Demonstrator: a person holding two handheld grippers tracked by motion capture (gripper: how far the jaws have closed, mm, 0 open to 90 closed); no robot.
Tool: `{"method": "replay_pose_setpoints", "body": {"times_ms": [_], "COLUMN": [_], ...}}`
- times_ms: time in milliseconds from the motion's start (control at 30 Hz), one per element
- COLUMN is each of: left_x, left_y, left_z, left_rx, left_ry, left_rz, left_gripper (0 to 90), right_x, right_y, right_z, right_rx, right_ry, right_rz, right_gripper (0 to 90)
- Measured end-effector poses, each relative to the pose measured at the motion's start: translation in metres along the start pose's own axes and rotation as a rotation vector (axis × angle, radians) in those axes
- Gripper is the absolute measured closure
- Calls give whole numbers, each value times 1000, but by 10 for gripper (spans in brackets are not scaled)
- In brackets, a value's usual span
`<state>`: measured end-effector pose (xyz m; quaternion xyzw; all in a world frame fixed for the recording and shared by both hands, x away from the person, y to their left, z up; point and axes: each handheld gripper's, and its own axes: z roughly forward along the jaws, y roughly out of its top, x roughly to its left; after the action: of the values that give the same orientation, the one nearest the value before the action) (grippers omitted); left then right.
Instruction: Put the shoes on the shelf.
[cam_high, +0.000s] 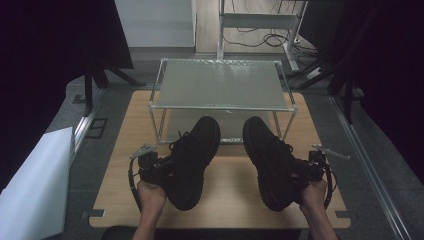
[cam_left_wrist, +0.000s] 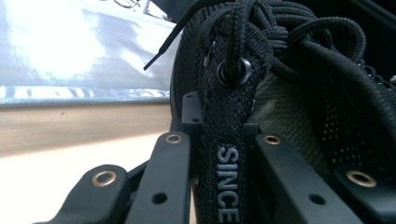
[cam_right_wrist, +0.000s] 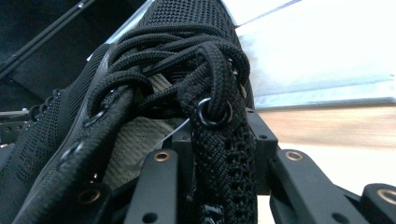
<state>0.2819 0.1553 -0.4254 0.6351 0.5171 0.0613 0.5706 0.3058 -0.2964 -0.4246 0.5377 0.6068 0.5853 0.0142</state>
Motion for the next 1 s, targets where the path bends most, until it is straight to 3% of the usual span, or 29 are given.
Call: {"method": "replay_pose_setpoints", "body": {"times_ms": [367, 533, 1000], "left_x": [-14, -20, -31], "left_y": [15, 26, 56], "left_z": [-3, -2, 8], "left_rx": [-68, -84, -158], "left_ry": [-35, -29, -15], "left_rz": [-39, -46, -82], "left_gripper": [806, 806, 804], "right_x": [22, 31, 59], "right_y": [11, 19, 53], "right_z": [9, 10, 29], "right_rx": [-19, -41, -89], "right_ry": [49, 68, 41], "right_rz": [26, 46, 52], "right_gripper": [710, 711, 711]}}
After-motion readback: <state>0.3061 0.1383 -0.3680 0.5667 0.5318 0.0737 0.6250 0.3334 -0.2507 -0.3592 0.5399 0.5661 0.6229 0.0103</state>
